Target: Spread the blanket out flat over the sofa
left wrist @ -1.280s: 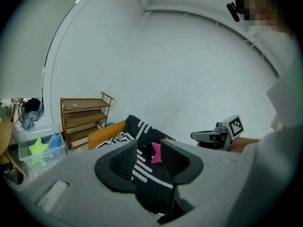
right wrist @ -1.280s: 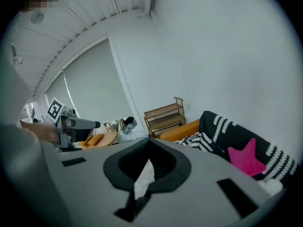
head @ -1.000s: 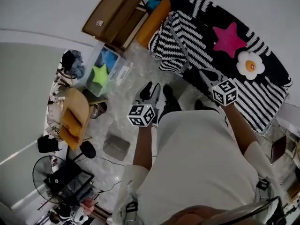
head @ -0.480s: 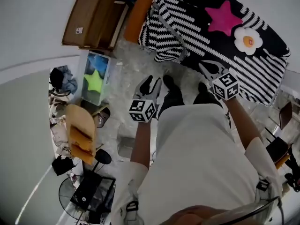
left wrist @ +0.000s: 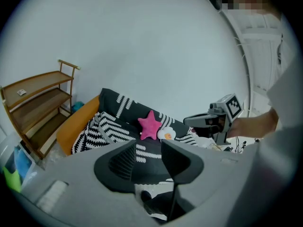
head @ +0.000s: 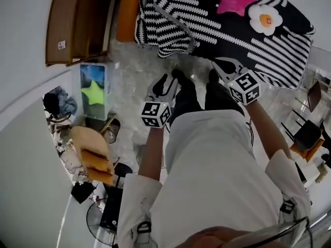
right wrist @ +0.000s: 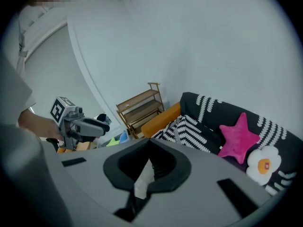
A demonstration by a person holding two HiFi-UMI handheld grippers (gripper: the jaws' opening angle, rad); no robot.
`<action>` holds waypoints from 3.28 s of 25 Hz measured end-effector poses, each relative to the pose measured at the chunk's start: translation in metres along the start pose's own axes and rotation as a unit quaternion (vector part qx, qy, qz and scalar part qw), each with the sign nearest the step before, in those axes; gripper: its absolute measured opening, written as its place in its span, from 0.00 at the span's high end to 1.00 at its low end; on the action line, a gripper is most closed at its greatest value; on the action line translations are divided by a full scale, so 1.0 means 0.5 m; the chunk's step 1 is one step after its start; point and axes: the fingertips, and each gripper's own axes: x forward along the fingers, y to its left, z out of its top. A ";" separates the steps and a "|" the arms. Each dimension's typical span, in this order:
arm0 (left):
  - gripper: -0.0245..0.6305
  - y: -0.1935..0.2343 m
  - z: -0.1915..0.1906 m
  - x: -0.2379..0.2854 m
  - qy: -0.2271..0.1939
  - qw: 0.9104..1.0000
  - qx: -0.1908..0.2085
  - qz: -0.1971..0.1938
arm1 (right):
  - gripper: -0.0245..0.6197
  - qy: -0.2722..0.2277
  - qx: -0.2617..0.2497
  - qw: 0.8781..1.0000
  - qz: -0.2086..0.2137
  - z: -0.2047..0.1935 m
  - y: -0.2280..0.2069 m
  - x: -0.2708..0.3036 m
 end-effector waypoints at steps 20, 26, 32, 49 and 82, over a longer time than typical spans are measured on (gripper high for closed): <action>0.70 0.088 -0.202 0.470 0.079 0.996 -0.025 -0.009 | 0.96 0.073 0.018 0.997 0.016 -0.249 -0.266 0.207; 0.70 0.128 -0.283 0.607 0.104 0.994 -0.025 -0.004 | 0.96 0.070 0.035 0.997 0.023 -0.317 -0.354 0.277; 0.70 0.175 -0.387 0.689 0.132 0.991 -0.027 0.005 | 0.96 0.073 0.068 0.995 0.030 -0.405 -0.381 0.338; 0.67 0.302 -0.619 0.887 0.186 0.980 -0.003 0.075 | 0.96 0.059 0.083 0.993 0.053 -0.561 -0.439 0.476; 0.93 0.323 -0.546 0.828 0.115 0.987 -0.007 0.115 | 0.96 0.080 0.076 0.992 0.069 -0.536 -0.362 0.510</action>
